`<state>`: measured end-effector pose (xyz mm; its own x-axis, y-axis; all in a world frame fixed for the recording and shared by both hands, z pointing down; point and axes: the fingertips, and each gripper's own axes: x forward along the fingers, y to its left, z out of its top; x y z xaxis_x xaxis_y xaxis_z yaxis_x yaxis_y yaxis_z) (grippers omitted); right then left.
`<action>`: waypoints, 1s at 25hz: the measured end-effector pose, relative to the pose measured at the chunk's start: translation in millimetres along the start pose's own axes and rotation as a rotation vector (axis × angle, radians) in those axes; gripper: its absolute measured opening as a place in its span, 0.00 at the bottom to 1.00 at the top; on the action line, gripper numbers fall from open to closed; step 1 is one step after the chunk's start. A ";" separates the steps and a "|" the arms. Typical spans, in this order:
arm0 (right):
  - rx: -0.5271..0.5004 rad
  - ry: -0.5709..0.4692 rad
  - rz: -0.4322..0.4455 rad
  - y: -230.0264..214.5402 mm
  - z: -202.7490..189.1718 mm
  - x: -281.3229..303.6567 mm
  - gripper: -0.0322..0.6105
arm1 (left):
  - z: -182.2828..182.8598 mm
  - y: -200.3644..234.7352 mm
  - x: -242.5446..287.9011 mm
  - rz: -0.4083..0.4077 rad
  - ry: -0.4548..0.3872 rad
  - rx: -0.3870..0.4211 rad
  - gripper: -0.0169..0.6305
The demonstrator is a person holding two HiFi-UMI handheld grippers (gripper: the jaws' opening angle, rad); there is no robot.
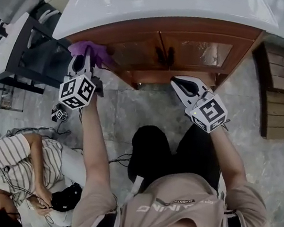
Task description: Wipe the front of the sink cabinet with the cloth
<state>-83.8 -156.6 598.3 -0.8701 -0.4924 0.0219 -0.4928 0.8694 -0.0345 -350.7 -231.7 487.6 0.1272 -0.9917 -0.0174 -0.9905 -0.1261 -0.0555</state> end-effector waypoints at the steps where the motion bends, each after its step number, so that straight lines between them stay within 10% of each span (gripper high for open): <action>1: 0.008 -0.003 -0.006 -2.4 -1.2 -3.4 0.07 | -0.6 -5.8 0.6 -0.012 0.003 0.000 0.13; 25: 0.019 0.028 -0.167 -26.5 -30.2 -93.5 0.07 | 10.2 -254.7 35.2 -0.400 -0.040 -0.050 0.13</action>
<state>10.7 -132.4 627.4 -0.7758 -0.6284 0.0563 -0.6308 0.7745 -0.0471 -93.4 -234.2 490.9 0.5042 -0.8625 -0.0433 -0.8635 -0.5040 -0.0176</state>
